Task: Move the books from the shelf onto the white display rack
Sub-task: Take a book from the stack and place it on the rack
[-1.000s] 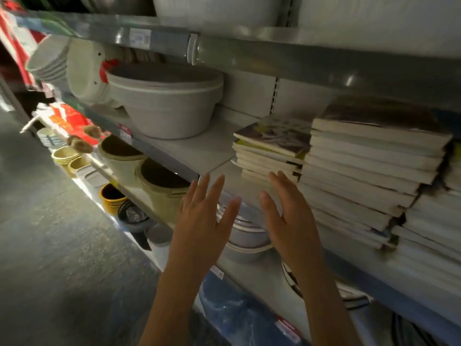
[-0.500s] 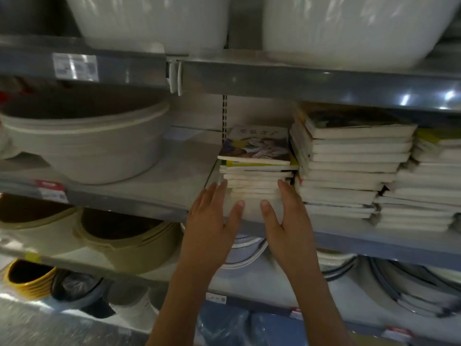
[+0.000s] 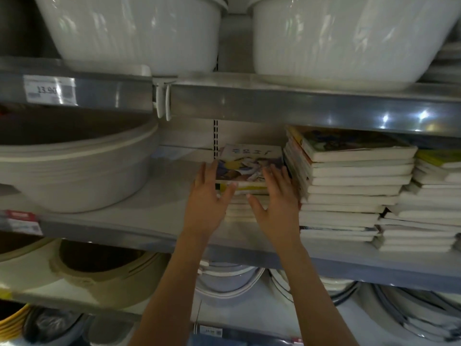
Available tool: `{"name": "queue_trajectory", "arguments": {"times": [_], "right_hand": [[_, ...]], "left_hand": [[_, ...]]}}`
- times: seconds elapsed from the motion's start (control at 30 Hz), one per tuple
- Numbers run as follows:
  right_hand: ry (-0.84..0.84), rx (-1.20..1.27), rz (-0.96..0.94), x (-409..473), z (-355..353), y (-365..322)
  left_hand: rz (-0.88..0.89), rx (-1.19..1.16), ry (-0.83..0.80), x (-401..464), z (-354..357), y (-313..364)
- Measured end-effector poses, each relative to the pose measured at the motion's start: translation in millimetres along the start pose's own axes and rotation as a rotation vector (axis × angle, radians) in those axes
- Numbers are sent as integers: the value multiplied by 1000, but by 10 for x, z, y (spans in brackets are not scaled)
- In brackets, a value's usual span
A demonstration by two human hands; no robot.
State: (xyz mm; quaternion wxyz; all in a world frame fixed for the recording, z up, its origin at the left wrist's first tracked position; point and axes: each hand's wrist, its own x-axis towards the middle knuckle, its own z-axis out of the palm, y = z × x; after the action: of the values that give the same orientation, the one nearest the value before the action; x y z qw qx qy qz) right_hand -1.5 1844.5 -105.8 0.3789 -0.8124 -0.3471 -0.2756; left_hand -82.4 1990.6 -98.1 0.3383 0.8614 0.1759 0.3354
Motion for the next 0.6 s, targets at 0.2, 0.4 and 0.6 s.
{"name": "queue_trajectory", "arguments": {"times": [0.2, 0.4, 0.6], "right_hand": [[86, -223, -104, 26, 141, 150], [91, -200, -65, 18, 150, 161], [128, -245, -107, 16, 166, 163]], "left_hand": [[267, 123, -102, 196, 92, -249], [410, -23, -114, 329, 80, -447], [446, -34, -153, 396, 34, -506]]}}
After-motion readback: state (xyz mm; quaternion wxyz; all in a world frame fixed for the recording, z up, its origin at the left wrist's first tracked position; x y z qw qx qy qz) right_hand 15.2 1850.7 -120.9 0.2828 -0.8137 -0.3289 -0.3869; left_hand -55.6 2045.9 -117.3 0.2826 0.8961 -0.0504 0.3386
